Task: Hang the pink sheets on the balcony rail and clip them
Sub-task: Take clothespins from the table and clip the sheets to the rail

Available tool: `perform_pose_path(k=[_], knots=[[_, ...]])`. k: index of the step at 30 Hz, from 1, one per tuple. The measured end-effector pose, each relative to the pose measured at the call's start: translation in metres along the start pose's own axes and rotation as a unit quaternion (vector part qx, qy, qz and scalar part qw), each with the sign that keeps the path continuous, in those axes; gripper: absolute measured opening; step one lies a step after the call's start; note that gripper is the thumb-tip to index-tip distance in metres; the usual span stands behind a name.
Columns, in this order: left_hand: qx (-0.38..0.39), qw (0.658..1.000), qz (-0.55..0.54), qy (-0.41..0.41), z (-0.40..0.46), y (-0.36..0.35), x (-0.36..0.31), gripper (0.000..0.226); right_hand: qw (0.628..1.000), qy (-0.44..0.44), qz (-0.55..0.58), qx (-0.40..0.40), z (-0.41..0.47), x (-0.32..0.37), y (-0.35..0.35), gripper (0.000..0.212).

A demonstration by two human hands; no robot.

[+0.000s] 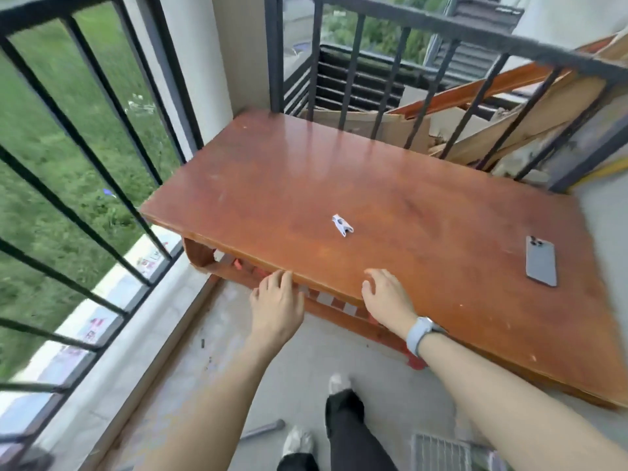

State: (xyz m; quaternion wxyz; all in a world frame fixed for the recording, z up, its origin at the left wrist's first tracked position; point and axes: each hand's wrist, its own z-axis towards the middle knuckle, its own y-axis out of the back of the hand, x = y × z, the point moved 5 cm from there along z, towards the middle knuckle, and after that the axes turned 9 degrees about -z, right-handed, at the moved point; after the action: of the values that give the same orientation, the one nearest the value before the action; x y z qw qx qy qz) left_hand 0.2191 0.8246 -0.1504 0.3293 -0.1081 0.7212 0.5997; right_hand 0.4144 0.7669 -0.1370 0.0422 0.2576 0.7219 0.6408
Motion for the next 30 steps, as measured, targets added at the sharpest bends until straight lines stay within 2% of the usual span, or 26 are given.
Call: perform_pose_path(k=[3,7,11,15,18,21,25,30], knots=[[0.042,0.997,0.008,0.064,0.037,-0.044,-0.002,0.053,0.999,-0.004,-0.012,0.034,0.068,-0.006,-0.015,0.038],[0.055,0.993,0.011,0.107,0.093,-0.092,-0.003,0.061,0.996,-0.007,-0.064,0.055,0.158,-0.013,-0.033,0.042],[0.105,0.983,0.063,0.137,0.122,-0.134,0.007,0.070,0.989,0.029,-0.128,0.066,0.217,-0.013,-0.056,0.043],[0.110,0.980,0.092,0.137,0.124,-0.138,0.008,0.069,0.984,0.054,-0.135,0.098,0.240,-0.007,-0.074,0.032],[0.111,0.979,0.069,0.159,0.127,-0.123,0.012,0.062,0.986,0.097,-0.078,0.111,0.243,0.010,-0.074,0.024],[0.041,0.975,0.047,0.214,0.121,-0.088,0.029,0.056,0.977,0.170,-0.015,0.124,0.233,0.049,-0.068,0.024],[-0.076,0.954,0.058,0.284,0.074,-0.022,0.068,0.051,0.941,0.302,0.034,0.146,0.190,0.122,-0.066,0.027],[-0.211,0.889,0.088,0.396,-0.078,0.052,0.100,0.055,0.865,0.478,0.052,0.142,0.064,0.219,-0.075,0.031]])
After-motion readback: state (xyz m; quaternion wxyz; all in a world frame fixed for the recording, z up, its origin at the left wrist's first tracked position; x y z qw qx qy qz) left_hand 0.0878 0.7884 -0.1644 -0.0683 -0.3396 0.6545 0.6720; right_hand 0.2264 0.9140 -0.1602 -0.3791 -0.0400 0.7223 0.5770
